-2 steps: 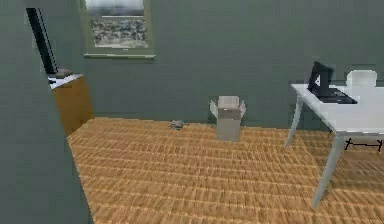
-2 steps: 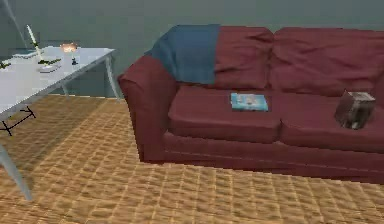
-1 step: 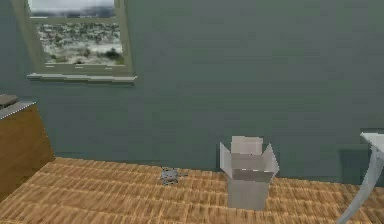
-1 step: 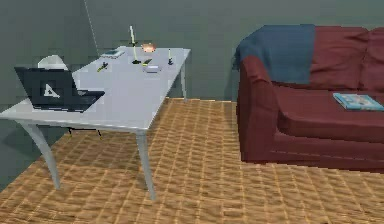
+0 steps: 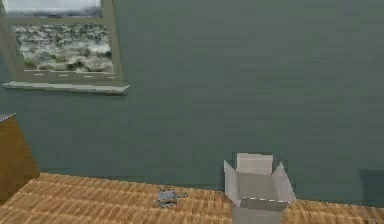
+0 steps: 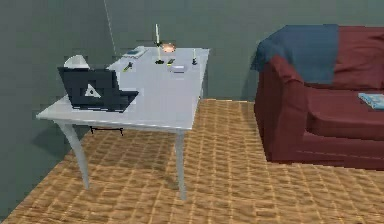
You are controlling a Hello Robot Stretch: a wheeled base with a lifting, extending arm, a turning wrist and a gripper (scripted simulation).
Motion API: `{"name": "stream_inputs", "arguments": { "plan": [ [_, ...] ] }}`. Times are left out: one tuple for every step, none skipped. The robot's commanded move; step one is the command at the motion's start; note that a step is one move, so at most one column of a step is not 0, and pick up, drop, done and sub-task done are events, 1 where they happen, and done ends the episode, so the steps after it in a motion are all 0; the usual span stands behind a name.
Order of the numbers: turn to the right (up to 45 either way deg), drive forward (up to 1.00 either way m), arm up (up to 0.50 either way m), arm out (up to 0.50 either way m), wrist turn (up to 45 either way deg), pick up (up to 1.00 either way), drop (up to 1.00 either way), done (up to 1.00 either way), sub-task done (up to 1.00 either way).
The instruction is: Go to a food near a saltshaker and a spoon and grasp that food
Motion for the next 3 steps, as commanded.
{"name": "stream_inputs", "arguments": {
  "plan": [
    [-45.0, 0.0, 0.0, 0.0, 0.0, 0.0, 0.0, 0.0, 0.0],
    [-9.0, 0.0, 0.0, 0.0, 0.0, 0.0, 0.0, 0.0, 0.0],
    [0.0, 0.65, 0.0, 0.0, 0.0, 0.0, 0.0, 0.0, 0.0]
  ]
}}
